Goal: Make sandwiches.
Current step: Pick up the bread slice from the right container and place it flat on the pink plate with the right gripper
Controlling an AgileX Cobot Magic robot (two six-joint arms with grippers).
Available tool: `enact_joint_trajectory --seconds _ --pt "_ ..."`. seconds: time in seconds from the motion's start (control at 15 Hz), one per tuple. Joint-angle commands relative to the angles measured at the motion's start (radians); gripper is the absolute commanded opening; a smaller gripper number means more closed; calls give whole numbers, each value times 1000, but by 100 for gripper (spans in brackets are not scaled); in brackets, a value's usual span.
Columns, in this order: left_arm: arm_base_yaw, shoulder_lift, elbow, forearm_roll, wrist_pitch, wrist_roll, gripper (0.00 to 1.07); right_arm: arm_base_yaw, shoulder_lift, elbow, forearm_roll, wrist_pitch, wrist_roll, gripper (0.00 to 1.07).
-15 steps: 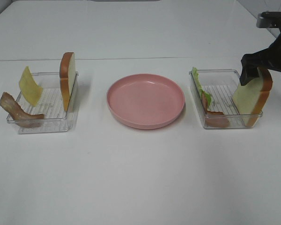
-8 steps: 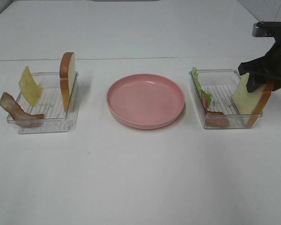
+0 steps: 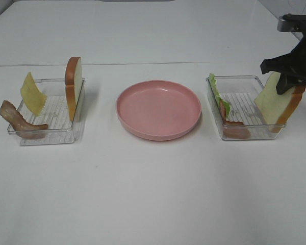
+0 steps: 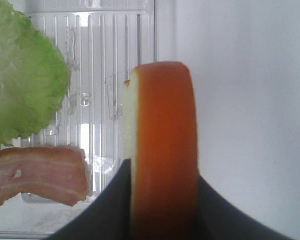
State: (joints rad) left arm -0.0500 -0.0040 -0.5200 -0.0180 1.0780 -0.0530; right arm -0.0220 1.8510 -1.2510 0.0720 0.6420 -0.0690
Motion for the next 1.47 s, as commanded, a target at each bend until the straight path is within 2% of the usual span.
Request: enact_joint_trajectory --seconds 0.07,0.33,0.6,0.87,1.0,1.2,1.47 --pt "1 -18 2 -8 -5 1 101 -5 -53 -9 25 29 -23 3" --pt "1 -18 2 -8 -5 1 101 -5 -157 -9 109 31 -43 3" --pt "1 -18 2 -8 -5 1 101 22 -228 -9 284 30 -137 2" --pt "1 -18 2 -8 -5 1 101 210 -238 -9 365 -29 -156 0" --pt "1 -18 2 -8 -5 1 101 335 -224 -9 421 -110 -156 0" --pt "1 -18 2 -8 -5 1 101 441 -165 -9 503 -217 -156 0" --pt "1 -18 2 -8 -5 1 101 485 -52 -9 565 -323 -155 0"
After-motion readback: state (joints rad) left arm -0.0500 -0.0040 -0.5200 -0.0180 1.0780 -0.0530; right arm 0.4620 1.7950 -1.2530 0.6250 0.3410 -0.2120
